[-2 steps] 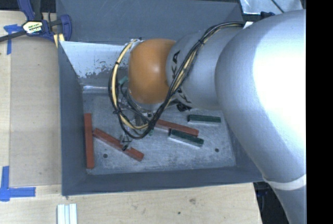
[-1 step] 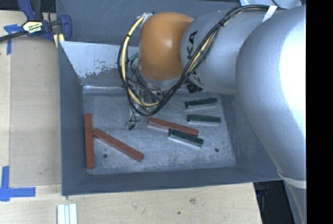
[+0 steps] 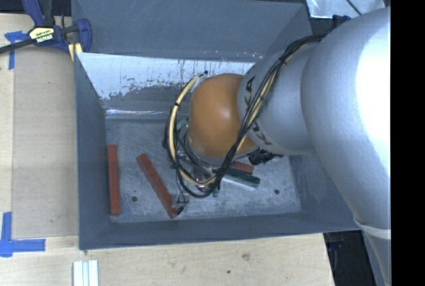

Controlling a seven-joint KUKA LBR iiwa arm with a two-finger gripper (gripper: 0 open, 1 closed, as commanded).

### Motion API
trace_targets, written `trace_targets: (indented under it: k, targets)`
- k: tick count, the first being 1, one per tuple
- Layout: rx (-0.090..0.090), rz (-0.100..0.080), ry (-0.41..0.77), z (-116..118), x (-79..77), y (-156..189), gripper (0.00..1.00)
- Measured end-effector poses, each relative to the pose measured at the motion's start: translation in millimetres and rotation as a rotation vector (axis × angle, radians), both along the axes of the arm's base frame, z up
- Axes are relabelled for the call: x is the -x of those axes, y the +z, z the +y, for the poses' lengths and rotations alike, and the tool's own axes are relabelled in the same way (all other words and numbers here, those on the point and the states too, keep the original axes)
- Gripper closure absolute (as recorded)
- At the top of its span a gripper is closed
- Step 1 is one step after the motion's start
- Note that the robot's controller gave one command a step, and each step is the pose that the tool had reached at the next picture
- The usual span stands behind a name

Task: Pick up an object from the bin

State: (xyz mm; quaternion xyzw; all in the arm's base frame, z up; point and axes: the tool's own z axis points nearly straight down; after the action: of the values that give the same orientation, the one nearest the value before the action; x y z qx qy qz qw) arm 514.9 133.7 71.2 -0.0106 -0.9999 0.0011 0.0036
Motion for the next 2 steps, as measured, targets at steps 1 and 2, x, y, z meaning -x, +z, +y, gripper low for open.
trace_targets:
  k: [1,2]
  targets:
    - [0.000,-0.015,-0.184,-60,-56.1,17,0.00]
    - [0.001,-0.007,-0.202,-106,-36.8,-2,0.00]
